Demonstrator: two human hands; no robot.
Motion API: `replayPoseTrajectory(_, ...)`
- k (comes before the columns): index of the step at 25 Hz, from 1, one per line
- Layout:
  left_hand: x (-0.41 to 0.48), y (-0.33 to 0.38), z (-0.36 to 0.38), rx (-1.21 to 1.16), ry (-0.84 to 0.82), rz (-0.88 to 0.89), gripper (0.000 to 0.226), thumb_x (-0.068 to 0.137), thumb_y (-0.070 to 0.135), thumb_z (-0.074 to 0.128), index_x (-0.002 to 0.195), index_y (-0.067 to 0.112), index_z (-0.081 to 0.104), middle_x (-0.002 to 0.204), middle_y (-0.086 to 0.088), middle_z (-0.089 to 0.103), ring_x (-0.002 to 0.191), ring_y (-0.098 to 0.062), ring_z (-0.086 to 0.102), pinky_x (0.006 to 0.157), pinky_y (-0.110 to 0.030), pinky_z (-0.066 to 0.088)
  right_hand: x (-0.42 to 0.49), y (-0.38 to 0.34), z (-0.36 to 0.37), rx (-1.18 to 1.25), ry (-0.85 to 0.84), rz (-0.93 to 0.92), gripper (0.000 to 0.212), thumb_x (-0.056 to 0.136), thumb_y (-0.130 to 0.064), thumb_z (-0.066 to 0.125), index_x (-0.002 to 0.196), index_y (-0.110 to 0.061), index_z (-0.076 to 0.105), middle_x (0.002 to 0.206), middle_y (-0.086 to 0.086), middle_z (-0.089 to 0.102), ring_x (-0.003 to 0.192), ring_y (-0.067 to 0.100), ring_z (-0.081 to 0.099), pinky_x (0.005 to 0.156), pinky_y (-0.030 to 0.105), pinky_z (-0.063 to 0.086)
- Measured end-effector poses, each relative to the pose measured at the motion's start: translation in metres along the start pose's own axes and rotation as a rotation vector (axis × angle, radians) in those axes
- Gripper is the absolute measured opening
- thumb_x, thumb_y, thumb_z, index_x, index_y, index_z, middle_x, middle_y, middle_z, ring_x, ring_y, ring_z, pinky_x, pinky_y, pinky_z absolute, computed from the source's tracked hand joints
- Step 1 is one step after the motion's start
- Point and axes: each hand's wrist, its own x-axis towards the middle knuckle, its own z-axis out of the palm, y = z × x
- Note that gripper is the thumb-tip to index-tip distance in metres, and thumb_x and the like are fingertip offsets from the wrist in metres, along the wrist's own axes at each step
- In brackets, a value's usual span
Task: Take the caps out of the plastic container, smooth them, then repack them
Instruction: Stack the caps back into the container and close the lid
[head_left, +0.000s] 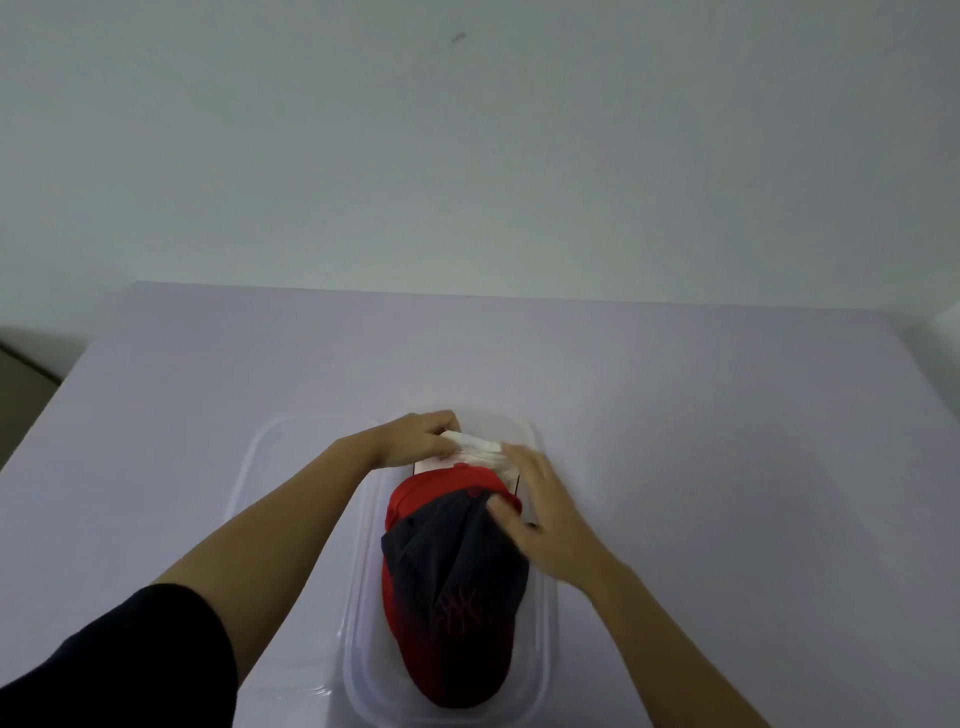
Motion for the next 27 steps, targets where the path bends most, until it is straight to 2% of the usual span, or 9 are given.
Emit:
replayPoseTrajectory(2, 0.001, 0.005, -0.007, 0.150, 0.035, 0.044, 0.014, 0.087, 0.023, 0.049, 0.097, 0.017, 0.057, 0.097, -0.006, 0.062, 0.090, -0.024, 0.054, 0.079, -0.035, 0.043, 0.022, 0.013, -0.012, -0.074, 0.107, 0.006, 0.044, 0.095, -0.035, 0.038, 0.137, -0.021, 0.042, 0.139, -0.003, 0.046, 0.130, 0.014, 0.039, 0.110, 0.042, 0.031)
replayPoseTrajectory(4, -0.001, 0.004, -0.013, 0.242, 0.019, 0.054, 0.022, 0.089, 0.021, 0.050, 0.108, 0.016, 0.059, 0.106, -0.004, 0.064, 0.098, -0.021, 0.056, 0.088, -0.036, 0.044, 0.042, 0.021, -0.020, -0.246, 0.042, 0.003, 0.040, 0.096, -0.029, 0.037, 0.134, -0.022, 0.047, 0.138, -0.002, 0.051, 0.133, 0.021, 0.037, 0.112, 0.047, 0.026)
replayPoseTrajectory(7, -0.003, -0.005, -0.017, 0.333, 0.003, 0.022, 0.027, 0.091, 0.024, 0.049, 0.115, 0.014, 0.058, 0.110, -0.004, 0.063, 0.102, -0.022, 0.056, 0.090, -0.037, 0.045, 0.064, 0.021, -0.024, -0.458, -0.159, 0.072, 0.036, 0.098, -0.036, 0.039, 0.132, -0.028, 0.047, 0.136, -0.007, 0.051, 0.140, 0.018, 0.024, 0.115, 0.049, 0.005)
replayPoseTrajectory(9, -0.001, -0.012, -0.016, 0.392, 0.020, -0.012, 0.026, 0.094, 0.026, 0.047, 0.114, 0.011, 0.055, 0.106, -0.007, 0.062, 0.094, -0.024, 0.056, 0.080, -0.034, 0.045, 0.071, 0.021, -0.022, -0.608, -0.156, 0.091, 0.035, 0.095, -0.045, 0.039, 0.124, -0.030, 0.053, 0.127, -0.007, 0.058, 0.137, 0.015, 0.027, 0.113, 0.054, -0.002)
replayPoseTrajectory(12, 0.002, -0.016, -0.013, 0.447, 0.088, -0.062, 0.022, 0.097, 0.027, 0.043, 0.106, 0.009, 0.052, 0.094, -0.008, 0.058, 0.083, -0.024, 0.053, 0.064, -0.026, 0.039, 0.079, 0.022, -0.014, -0.687, -0.092, 0.165, 0.037, 0.094, -0.051, 0.038, 0.121, -0.030, 0.052, 0.120, -0.004, 0.061, 0.133, 0.016, 0.034, 0.111, 0.058, -0.002)
replayPoseTrajectory(15, 0.004, -0.020, -0.008, 0.421, 0.194, 0.000, 0.027, 0.096, 0.023, 0.044, 0.119, 0.011, 0.052, 0.112, -0.007, 0.061, 0.103, -0.025, 0.056, 0.082, -0.031, 0.042, 0.082, 0.021, -0.009, -0.702, -0.045, 0.165, 0.034, 0.094, -0.048, 0.040, 0.119, -0.029, 0.053, 0.121, -0.005, 0.061, 0.133, 0.017, 0.034, 0.110, 0.059, -0.001)
replayPoseTrajectory(21, 0.014, -0.015, 0.012, 0.930, 0.341, -0.105, 0.021, 0.094, 0.013, 0.041, 0.105, 0.014, 0.058, 0.103, -0.001, 0.059, 0.104, -0.022, 0.049, 0.076, -0.033, 0.031, 0.086, 0.014, -0.003, -0.854, 0.049, 0.134, 0.030, 0.095, -0.037, 0.046, 0.110, -0.020, 0.066, 0.118, 0.002, 0.053, 0.117, 0.024, 0.044, 0.111, 0.059, 0.009)
replayPoseTrajectory(24, -0.001, -0.025, 0.015, 0.584, 0.473, 0.056, 0.033, 0.094, 0.016, 0.046, 0.126, 0.014, 0.054, 0.123, -0.005, 0.053, 0.112, -0.023, 0.046, 0.089, -0.036, 0.041, 0.072, 0.019, -0.011, -0.538, 0.177, 0.021, 0.027, 0.094, -0.026, 0.052, 0.116, -0.016, 0.064, 0.110, 0.004, 0.055, 0.101, 0.021, 0.052, 0.099, 0.044, 0.039)
replayPoseTrajectory(27, -0.041, -0.035, 0.016, 0.050, 0.521, 0.170, 0.030, 0.088, 0.022, 0.052, 0.117, 0.019, 0.061, 0.111, 0.011, 0.058, 0.100, -0.001, 0.052, 0.088, -0.016, 0.037, 0.044, 0.022, -0.027, -0.182, 0.026, -0.016, 0.027, 0.094, -0.032, 0.049, 0.113, -0.020, 0.065, 0.101, -0.006, 0.063, 0.090, 0.009, 0.054, 0.086, 0.031, 0.046)
